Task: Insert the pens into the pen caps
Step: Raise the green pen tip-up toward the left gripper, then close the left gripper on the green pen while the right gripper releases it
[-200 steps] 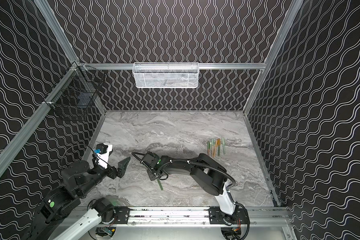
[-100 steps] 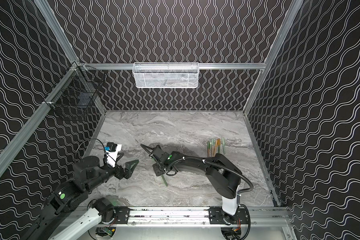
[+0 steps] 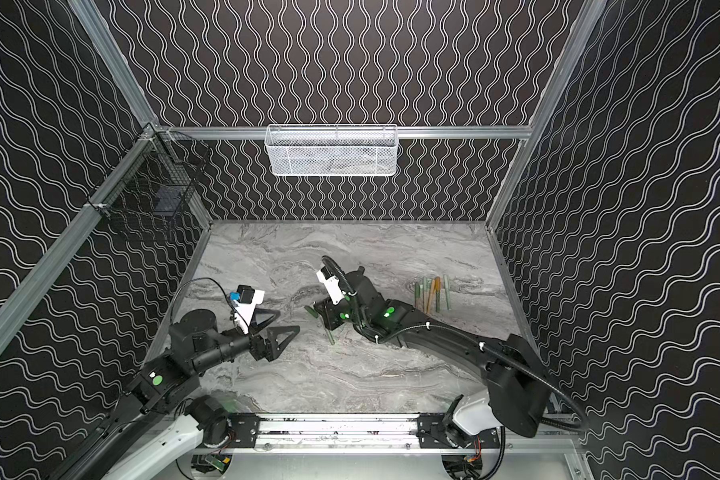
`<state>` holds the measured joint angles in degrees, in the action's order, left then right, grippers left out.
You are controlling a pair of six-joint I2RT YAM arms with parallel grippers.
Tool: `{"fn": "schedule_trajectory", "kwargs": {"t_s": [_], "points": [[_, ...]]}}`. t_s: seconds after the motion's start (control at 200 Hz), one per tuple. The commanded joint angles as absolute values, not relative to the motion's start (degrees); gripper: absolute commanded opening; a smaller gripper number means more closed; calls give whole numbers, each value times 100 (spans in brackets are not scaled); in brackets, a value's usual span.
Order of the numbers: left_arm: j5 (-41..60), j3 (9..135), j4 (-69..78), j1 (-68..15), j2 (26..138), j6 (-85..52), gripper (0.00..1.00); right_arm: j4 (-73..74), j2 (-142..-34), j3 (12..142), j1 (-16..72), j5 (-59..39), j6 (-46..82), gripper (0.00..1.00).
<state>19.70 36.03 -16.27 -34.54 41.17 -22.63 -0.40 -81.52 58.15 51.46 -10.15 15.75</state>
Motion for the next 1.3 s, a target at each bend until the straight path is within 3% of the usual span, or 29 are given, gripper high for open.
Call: {"fn": "schedule_trajectory", "kwargs": {"t_s": [0.0, 0.23, 0.621, 0.971, 1.291], "points": [[2695, 3513, -771, -3447, 4227, -2502, 99, 843, -7897, 5771, 5124, -1652, 1404, 10], [2892, 3375, -438, -3454, 4250, -2593, 99, 1490, -7587, 5809, 5089, -2551, 1758, 10], [3593, 3313, 432, -3464, 4576, -2788, 85, 2890, -7173, 5163, 5183, -3600, 2045, 10], [3855, 3221, 854, -3481, 4464, -2867, 29, 3599, -7312, 5059, 5222, -3805, 2221, 10], [3687, 3191, 689, -3484, 4195, -2750, 2, 3972, -7358, 4975, 5226, -3833, 2399, 10]]}}
